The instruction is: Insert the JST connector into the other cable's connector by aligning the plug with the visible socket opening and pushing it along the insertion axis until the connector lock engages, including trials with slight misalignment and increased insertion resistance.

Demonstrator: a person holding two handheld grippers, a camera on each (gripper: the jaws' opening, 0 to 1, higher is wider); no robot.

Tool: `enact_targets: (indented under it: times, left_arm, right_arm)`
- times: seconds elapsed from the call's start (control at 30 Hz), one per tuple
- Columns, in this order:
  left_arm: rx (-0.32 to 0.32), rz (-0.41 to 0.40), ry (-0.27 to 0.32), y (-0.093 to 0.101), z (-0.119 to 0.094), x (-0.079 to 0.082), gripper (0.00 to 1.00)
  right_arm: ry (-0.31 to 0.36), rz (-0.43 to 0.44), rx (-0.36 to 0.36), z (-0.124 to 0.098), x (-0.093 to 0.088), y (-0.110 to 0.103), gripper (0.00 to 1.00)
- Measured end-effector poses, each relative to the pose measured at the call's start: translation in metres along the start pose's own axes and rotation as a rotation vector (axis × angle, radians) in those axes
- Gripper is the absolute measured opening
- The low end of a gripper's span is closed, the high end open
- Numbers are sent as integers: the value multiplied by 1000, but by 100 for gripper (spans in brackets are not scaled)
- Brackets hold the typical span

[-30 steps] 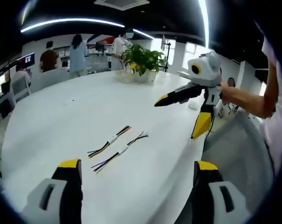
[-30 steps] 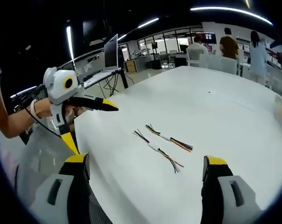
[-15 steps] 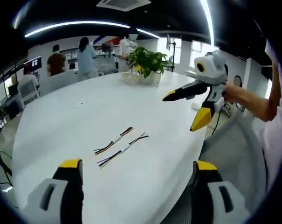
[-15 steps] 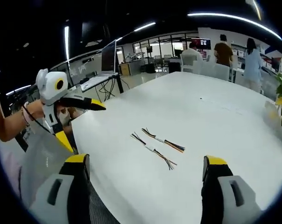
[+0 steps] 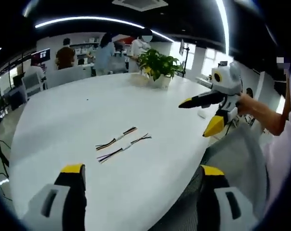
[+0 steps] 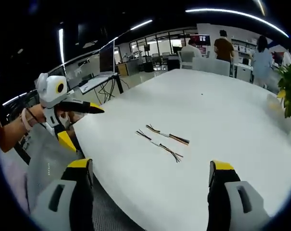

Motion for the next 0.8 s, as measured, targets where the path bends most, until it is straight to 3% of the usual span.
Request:
enact_targets:
  times: [0.17,0.8]
  left_arm:
    - [-11,-50,-2,7,0,-7,95]
    - [4,-106,-17,19,-9,-28,93]
  right_arm:
    - [-18,9,-9,3,-4,-5,99]
    - [-36,38,11,6,-14,-21,98]
Point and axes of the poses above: the point that each gripper's makers call its tool centre point, and the gripper's own axes: z roughly forward along the fingers, y roughly to its right, x roughly out of its top, the point moved 7 cm from there along -z, roughly backward along the fingers, and after that the axes turned 8 degrees about x, right-handed, at the moved point
